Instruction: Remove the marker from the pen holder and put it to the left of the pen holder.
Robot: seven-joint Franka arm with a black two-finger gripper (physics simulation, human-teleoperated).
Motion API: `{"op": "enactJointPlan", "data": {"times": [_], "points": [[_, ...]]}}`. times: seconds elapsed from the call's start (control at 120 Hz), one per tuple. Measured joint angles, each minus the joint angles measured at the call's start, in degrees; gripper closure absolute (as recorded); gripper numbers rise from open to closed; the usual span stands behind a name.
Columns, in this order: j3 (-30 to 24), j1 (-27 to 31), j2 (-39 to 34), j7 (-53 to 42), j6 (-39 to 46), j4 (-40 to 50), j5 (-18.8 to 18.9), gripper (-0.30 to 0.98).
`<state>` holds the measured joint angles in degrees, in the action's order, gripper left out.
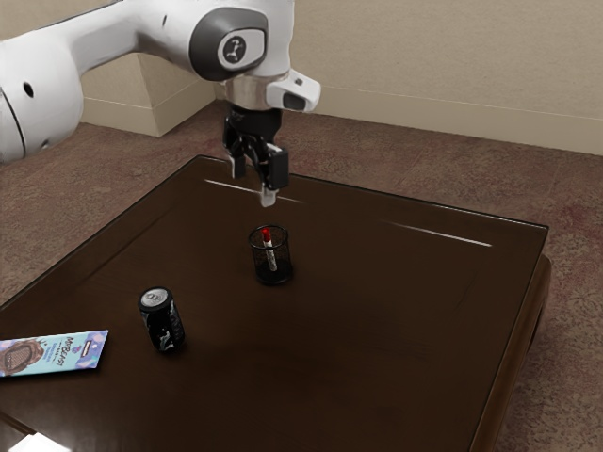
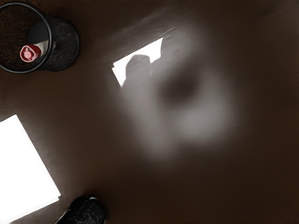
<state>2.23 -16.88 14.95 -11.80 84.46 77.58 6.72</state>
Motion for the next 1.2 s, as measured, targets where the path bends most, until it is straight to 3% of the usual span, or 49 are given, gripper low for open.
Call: {"op": "enactJointPlan", "data": {"times": [0.108,0.208,0.383,0.525,0.708,1.2], "points": [[0.07,-0.04,2.60,-1.00,-0.07,-0.37,-0.49,0.00],[0.20,0.16,12.42,-1.54,0.39,-7.19,-0.93,0.00],[0.48,5.53,19.72,-1.35,4.20,-10.95,-7.13,0.00],[0.50,8.33,22.46,-1.01,12.54,-11.18,-9.30,0.03],[0.68,11.67,24.34,-0.81,20.20,-12.69,-10.03,0.22],[0.67,13.66,25.19,-0.52,22.98,-8.11,-9.58,0.48]]}}
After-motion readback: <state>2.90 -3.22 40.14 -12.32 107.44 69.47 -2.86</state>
